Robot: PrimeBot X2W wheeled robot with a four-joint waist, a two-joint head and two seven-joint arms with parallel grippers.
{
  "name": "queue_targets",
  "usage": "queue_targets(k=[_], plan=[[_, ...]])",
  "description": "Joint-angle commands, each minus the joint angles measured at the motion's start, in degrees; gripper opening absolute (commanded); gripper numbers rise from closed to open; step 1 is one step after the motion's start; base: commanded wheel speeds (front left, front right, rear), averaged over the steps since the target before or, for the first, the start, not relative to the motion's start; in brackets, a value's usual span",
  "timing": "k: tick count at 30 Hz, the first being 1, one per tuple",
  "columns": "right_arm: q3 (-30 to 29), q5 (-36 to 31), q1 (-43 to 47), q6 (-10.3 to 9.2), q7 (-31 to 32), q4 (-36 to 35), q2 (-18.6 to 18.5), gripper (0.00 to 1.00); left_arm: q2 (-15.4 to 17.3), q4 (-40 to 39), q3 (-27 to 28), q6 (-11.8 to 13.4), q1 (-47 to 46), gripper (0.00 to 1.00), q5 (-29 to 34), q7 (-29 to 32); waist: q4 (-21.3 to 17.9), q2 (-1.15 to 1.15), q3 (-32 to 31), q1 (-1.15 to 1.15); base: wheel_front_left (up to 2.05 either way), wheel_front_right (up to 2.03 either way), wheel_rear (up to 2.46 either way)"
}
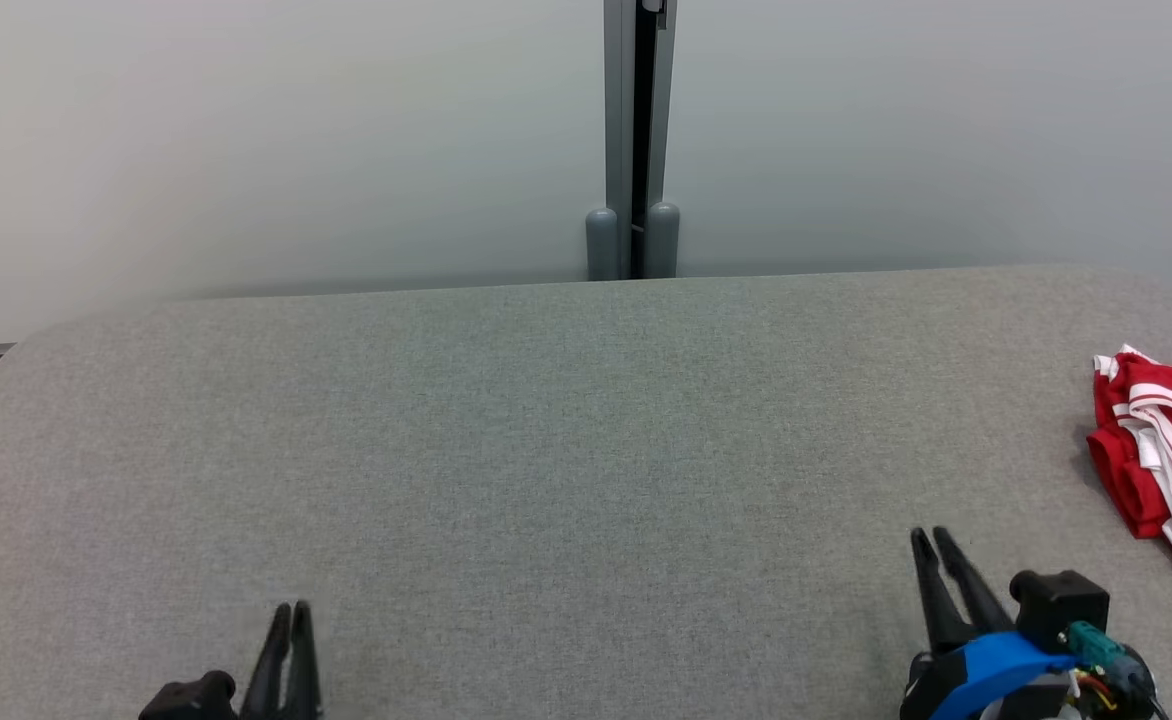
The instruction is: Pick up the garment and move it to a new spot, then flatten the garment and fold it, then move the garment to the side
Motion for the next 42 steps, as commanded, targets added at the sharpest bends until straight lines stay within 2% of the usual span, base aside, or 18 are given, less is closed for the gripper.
queue_targets(k=[1,21,42], plan=[[-0.30,0.64,-0.06,0.00,0.41,0.48,0.04,0.00,-0.02,0.46,0.23,-0.01,-0.08,0.00,-0.63,0.40,0.02,0.00,0.00,0.01,0.00,0.00,0.00],[-1.46,22.71,0.71,0.00,5.77,-4.28,-0.06,0.00,0.00,-2.67,2.10,-0.42,-2.16,0.00,-20.05,5.79,0.57,0.00,0.22,0.01,0.00,0.00,0.00],[-2.43,40.10,1.29,0.00,10.02,-7.96,-0.15,0.00,0.03,-5.14,3.66,-0.73,-3.88,0.00,-35.39,10.09,1.11,0.00,0.43,0.01,0.00,0.00,0.00]])
